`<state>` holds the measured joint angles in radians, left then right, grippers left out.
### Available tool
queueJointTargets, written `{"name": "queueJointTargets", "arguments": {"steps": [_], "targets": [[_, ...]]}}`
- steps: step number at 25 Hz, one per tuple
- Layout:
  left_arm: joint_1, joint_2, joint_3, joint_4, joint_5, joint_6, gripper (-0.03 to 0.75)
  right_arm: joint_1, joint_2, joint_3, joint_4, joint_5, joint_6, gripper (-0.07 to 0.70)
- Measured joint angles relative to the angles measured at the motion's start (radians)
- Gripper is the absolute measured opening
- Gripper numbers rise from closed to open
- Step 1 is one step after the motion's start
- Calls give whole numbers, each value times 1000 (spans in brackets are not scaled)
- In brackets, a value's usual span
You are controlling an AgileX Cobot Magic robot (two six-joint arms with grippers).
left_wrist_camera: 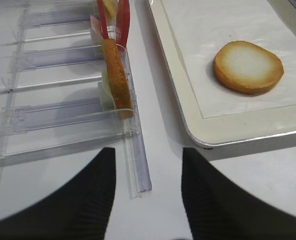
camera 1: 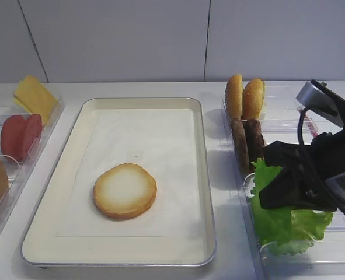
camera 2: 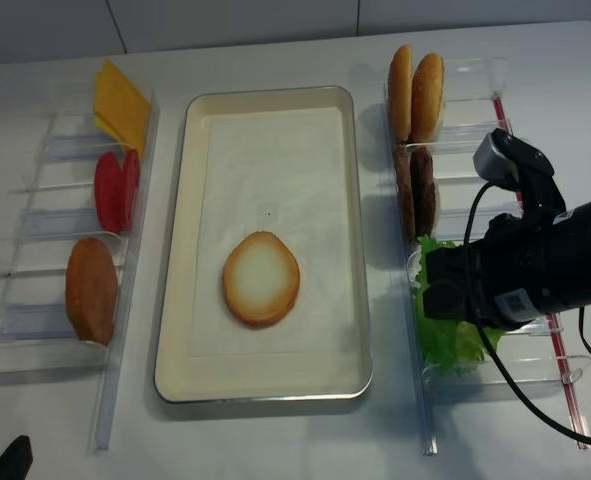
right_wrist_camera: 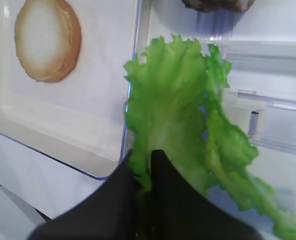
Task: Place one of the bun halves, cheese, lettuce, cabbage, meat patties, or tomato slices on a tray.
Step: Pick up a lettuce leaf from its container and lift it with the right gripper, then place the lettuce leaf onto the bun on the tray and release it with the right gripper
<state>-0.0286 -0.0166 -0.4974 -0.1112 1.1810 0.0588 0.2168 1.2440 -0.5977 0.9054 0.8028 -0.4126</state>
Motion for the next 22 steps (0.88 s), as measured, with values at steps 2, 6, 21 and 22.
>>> {"name": "queueJointTargets", "arguments": {"steps": [2, 6, 21, 22], "targets": [[0, 0, 0, 0, 0, 0, 295, 0, 2, -17, -9, 40, 0, 54], [0, 0, 0, 0, 0, 0, 295, 0, 4, -112, -23, 176, 10, 51], [0, 0, 0, 0, 0, 0, 295, 325, 223, -462, 21, 152, 86, 50], [0, 0, 0, 0, 0, 0, 295, 340, 261, -495, 29, 145, 80, 50]]}}
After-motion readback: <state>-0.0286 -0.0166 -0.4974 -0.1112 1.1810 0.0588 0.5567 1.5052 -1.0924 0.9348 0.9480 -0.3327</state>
